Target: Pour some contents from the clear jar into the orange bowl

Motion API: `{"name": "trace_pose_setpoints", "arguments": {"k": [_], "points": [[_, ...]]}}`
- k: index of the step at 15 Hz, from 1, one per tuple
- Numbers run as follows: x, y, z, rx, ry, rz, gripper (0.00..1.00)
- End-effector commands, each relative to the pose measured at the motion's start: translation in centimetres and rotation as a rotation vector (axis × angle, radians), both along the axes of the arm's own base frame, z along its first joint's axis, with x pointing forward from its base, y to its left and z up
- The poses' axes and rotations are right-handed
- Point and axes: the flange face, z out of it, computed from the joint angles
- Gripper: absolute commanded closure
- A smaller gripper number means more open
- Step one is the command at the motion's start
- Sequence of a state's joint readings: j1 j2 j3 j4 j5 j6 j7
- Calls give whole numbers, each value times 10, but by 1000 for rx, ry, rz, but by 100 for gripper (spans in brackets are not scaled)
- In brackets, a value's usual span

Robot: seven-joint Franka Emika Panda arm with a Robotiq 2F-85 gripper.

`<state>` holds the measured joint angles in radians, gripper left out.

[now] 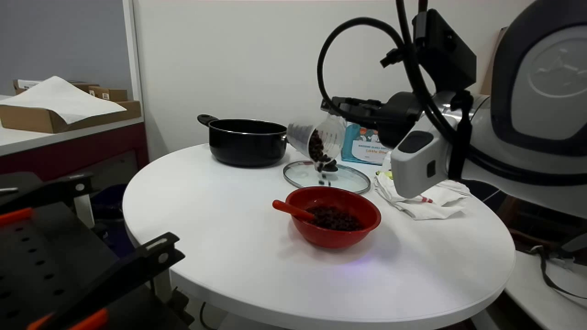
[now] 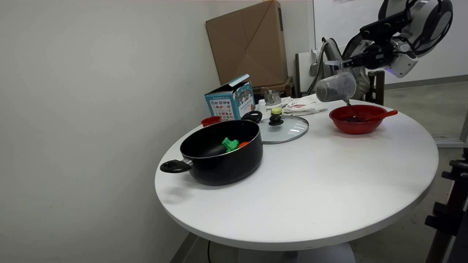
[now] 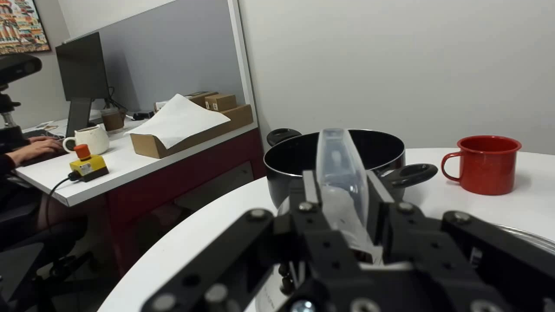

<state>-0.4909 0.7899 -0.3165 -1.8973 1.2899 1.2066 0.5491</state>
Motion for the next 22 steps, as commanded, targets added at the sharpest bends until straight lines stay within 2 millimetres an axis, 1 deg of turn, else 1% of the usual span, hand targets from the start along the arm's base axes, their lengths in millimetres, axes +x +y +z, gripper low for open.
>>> {"name": "trace_pose_setpoints", "arguments": {"k": [1,11,22], "points": [[2,-9,0,68,-16,-16,92],[-5,-18,-6,147,-39,-57,92],[-3,-16,-11,195,-53,-64,92]]}}
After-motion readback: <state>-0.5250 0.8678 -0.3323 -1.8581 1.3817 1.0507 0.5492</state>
